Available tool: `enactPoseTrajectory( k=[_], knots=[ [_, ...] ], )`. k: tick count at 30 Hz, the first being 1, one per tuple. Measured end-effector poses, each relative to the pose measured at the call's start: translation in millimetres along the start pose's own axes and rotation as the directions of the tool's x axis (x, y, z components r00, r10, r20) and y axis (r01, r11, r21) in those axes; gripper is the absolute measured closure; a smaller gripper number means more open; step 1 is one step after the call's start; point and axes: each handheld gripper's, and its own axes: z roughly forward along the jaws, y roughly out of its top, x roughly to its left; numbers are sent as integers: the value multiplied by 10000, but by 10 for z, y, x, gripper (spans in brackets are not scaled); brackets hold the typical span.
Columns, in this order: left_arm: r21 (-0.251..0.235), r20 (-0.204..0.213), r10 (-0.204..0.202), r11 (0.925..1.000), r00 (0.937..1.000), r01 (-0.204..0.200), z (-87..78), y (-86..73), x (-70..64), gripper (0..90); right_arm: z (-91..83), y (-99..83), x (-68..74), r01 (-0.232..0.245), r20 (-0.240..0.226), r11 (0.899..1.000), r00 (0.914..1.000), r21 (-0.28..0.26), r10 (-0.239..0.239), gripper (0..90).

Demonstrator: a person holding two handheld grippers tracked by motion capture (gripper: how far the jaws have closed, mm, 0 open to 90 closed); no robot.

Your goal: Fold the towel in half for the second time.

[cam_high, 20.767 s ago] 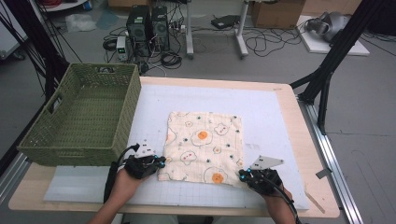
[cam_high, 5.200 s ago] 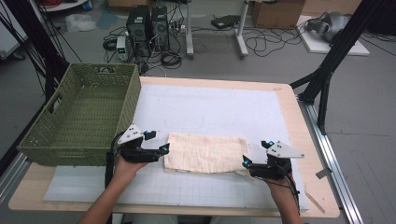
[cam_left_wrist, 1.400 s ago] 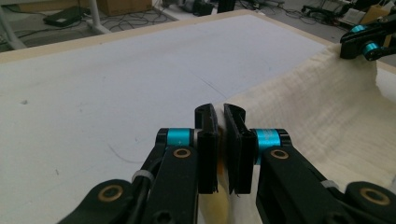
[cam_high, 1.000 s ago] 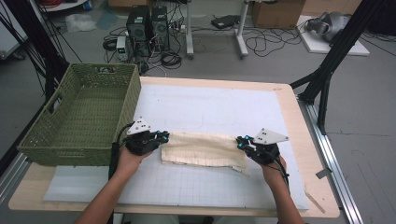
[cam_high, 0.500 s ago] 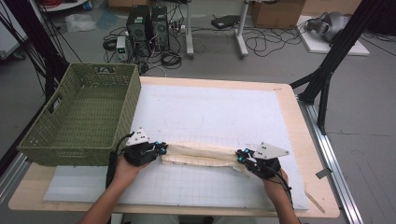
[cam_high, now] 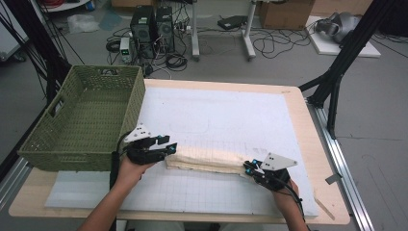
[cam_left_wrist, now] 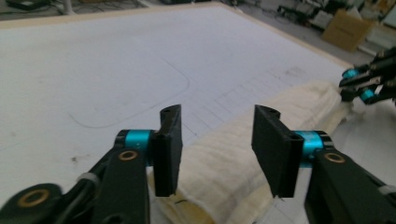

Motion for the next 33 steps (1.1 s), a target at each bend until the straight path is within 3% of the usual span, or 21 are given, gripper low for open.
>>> enactPoseTrajectory(
  k=[2, 6, 8, 11, 14, 17, 19, 23, 27, 30, 33],
  knots=[
    [776, 35, 277, 9966, 9996, -279, 107, -42, -43, 616, -5, -8, 2, -30, -70, 10000, 10000, 71, 30, 828],
    [1282, -86, 321, 9913, 9994, -308, 205, -167, -96, 672, -22, -33, 7, -117, -80, 9998, 9999, 175, 119, 823],
    [1655, -180, 582, 9847, 9981, -544, 233, -231, -110, 674, -43, -35, 12, -201, -101, 9996, 9997, 189, 203, 799],
    [1773, -313, 729, 9819, 9969, -662, 248, -283, -120, 674, -97, -6, 7, -567, 153, 9984, 9983, -14, 567, 649],
    [1852, -426, 983, 9787, 9942, -888, 258, -279, -136, 677, -172, 57, -10, -1275, 755, 9899, 9884, -627, 1321, 507],
    [1926, -466, 1189, 9753, 9918, -1079, 265, -281, -150, 678, -206, 196, 10, -1454, 1042, 9816, 9818, -1240, 1586, 481],
    [1935, -473, 1265, 9743, 9908, -1152, 268, -280, -155, 678, -158, 314, 47, -1321, 1028, 9819, 9838, -1354, 1466, 492],
    [1913, -542, 1248, 9751, 9907, -1124, 268, -282, -158, 673, 93, 437, 141, -1076, 727, 9904, 9908, -865, 1140, 569],
    [1957, -536, 1297, 9737, 9901, -1169, 261, -280, -152, 669, 332, 358, 230, -915, 336, 9958, 9952, -57, 916, 619],
    [1919, -555, 1264, 9748, 9904, -1137, 262, -282, -147, 669, 373, 236, 247, -813, 340, 9954, 9962, 504, 797, 642],
    [1930, -580, 1242, 9749, 9906, -1109, 263, -282, -144, 670, 315, 155, 201, -946, 455, 9938, 9947, 590, 919, 645]
  ],
)
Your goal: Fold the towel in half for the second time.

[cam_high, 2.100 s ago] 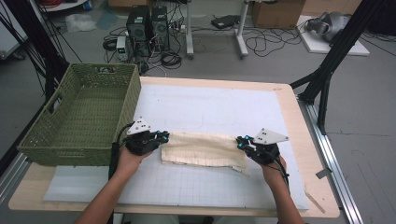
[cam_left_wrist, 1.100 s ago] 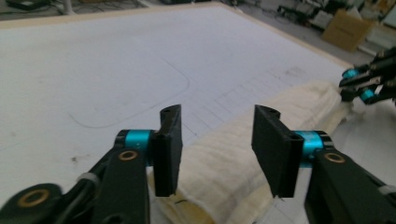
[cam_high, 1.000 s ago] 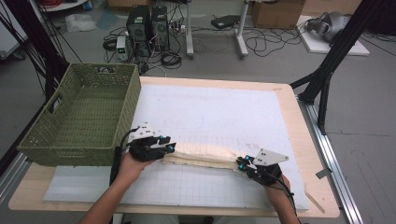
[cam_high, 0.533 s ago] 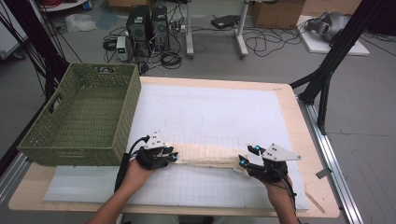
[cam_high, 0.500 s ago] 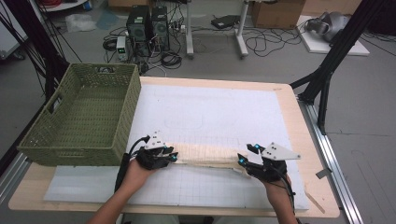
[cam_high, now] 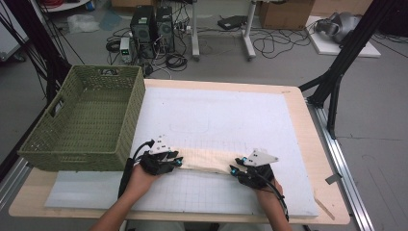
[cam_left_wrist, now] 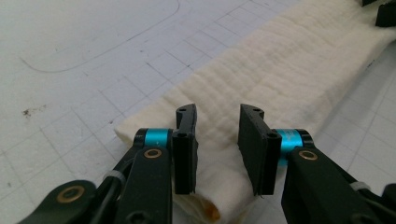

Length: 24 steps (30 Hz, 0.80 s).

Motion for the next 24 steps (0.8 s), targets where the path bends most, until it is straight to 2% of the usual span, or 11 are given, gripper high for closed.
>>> enactPoseTrajectory(
  k=[5, 11, 13, 18, 21, 24],
  knots=[
    [51, -39, 25, 10000, 10000, -24, -2, -2, 1, 669, -125, -81, -72, -67, 204, 9999, 9998, 121, 65, 646],
    [165, -107, 123, 9998, 9999, -122, -3, -6, -9, 668, -252, -200, -157, -460, 437, 9987, 9980, 219, 450, 643],
    [173, -122, 182, 9997, 9998, -180, -1, -8, -14, 670, -237, -244, -167, -330, 327, 9990, 9990, 295, 320, 643],
    [311, -14, 88, 9995, 10000, -88, -36, -18, 14, 682, -239, -258, -178, -754, 201, 9967, 9970, 288, 748, 642],
    [395, -7, -25, 9992, 10000, 25, -72, -10, 29, 683, -257, -263, -185, -832, 16, 9961, 9965, 303, 832, 618],
    [148, -69, -224, 9996, 9997, 225, -148, 22, 60, 641, -307, -248, -201, -804, -248, 9965, 9964, 247, 810, 574]
  ],
)
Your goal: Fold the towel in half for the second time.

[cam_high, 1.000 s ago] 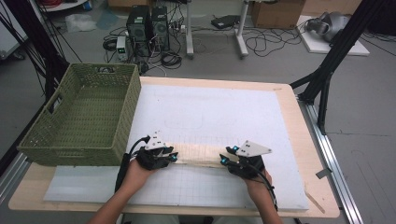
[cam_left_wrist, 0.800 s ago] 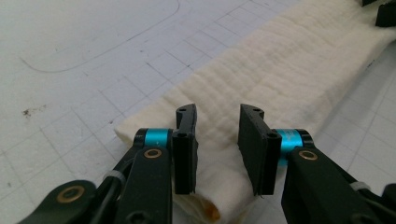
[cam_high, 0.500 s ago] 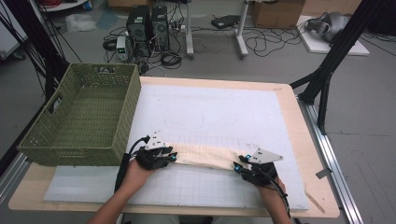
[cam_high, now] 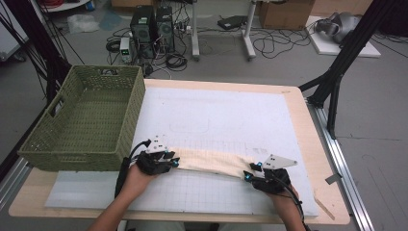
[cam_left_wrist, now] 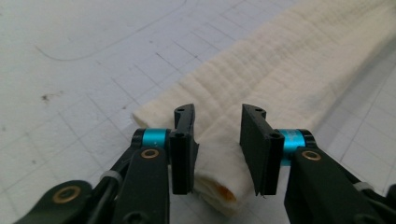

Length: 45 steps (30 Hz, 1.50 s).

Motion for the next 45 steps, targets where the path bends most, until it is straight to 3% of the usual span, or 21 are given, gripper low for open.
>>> enactPoseTrajectory(
  k=[3, 5, 7, 10, 15, 21, 25, 29, 31, 33, 36, 38, 41, 43, 45],
  knots=[
    [-672, -166, -322, 9973, 9993, 310, -128, 50, 89, 601, -120, 38, -25, -52, -75, 9970, 10000, -767, 46, 565],
    [-1126, -82, -714, 9912, 9974, 700, -178, 57, 141, 586, -206, 79, -63, -294, 57, 9876, 9995, -1542, 306, 560],
    [-1249, 151, -761, 9891, 9970, 774, -186, 49, 162, 584, -244, 116, -94, -529, 364, 9784, 9974, -1999, 614, 574],
    [-966, 405, -519, 9938, 9978, 556, -128, 25, 128, 600, -153, 128, -102, -462, 840, 9874, 9947, -1516, 594, 635],
    [-39, 219, -91, 10000, 9997, 92, -3, -62, 74, 658, 41, 71, -88, -400, 572, 9974, 9974, -603, 435, 678],
    [65, -53, 159, 9999, 9999, -159, -14, -92, 51, 696, 78, 14, -119, -290, 897, 9996, 9956, 4, 288, 684],
    [101, -155, 253, 9996, 9996, -251, -32, -101, 30, 697, 75, 3, -133, -327, 939, 9995, 9951, 0, 326, 669],
    [-368, -78, -263, 9990, 9996, 260, -81, -123, 85, 609, 10, 12, -114, -213, 1019, 9996, 9945, -176, 230, 595],
    [-848, -76, -651, 9943, 9979, 642, -132, -121, 141, 559, -46, -8, -132, -270, 1074, 9989, 9937, -378, 310, 544],
    [-1416, 38, -983, 9851, 9952, 978, -198, -113, 188, 512, -104, -43, -167, -326, 1060, 9979, 9936, -561, 384, 494],
    [-2133, 94, -1249, 9691, 9921, 1240, -275, -98, 224, 421, -201, -63, -204, -541, 1208, 9945, 9906, -897, 648, 404],
    [-2684, 142, -1400, 9533, 9900, 1387, -319, -90, 236, 351, -264, -51, -220, -682, 1347, 9902, 9873, -1217, 845, 331],
    [-3167, 36, -1652, 9353, 9863, 1578, -365, -69, 226, 231, -337, -21, -224, -897, 1089, 9808, 9880, -1730, 1096, 236],
    [-3274, -152, -1665, 9325, 9859, 1525, -391, -54, 206, 160, -372, 4, -198, -723, 1234, 9812, 9878, -1787, 953, 204],
    [-3213, -294, -1659, 9354, 9857, 1479, -411, -44, 190, 156, -400, 28, -175, -581, 1347, 9809, 9873, -1858, 840, 180]
  ],
)
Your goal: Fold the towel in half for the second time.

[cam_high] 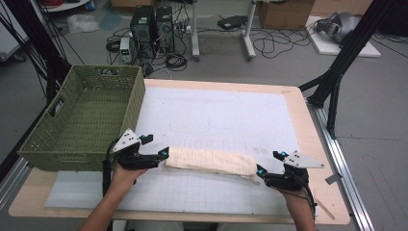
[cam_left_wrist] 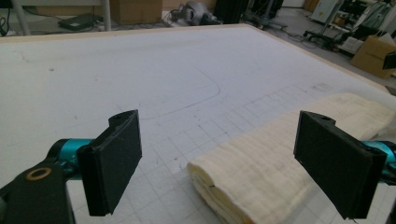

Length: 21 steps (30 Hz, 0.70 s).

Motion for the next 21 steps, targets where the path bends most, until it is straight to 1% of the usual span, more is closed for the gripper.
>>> enactPoseTrajectory(
  k=[3, 5, 7, 10, 12, 15, 17, 19, 21],
  knots=[
    [-37, 114, -33, 10000, 9999, 34, -30, 11, -5, 156, -39, 35, 30, 56, 56, 9999, 10000, -128, -55, 144],
    [-76, 131, 10, 10000, 9999, -9, -50, 21, -3, 156, -64, 41, 52, 129, 228, 9998, 9997, -133, -126, 123],
    [-70, 162, 27, 10000, 9999, -26, -68, 23, -3, 156, -90, 32, 53, 233, 374, 9997, 9990, -106, -229, 122],
    [35, 170, 75, 10000, 9998, -75, -81, 15, 0, 156, -122, 9, 31, 194, 599, 9998, 9980, -82, -189, 114],
    [0, 117, 79, 10000, 9999, -79, -89, 16, 0, 156, -121, -2, 3, 51, 623, 9999, 9981, -99, -45, 114],
    [-44, 98, 68, 10000, 9999, -68, -105, 22, 13, 156, -109, -15, -30, -37, 787, 10000, 9969, -77, 43, 114],
    [-20, 74, 69, 10000, 9999, -69, -104, 18, 17, 156, -108, -15, -39, 51, 943, 9999, 9955, -89, -42, 114],
    [-72, 197, 30, 10000, 9998, -29, -105, 15, 6, 156, -105, -10, -37, 33, 973, 9999, 9953, -152, -18, 114],
    [-148, 289, 105, 9998, 9995, -101, -101, 18, -15, 156, -101, -6, -26, 70, 976, 9998, 9952, -162, -54, 114]
  ],
)
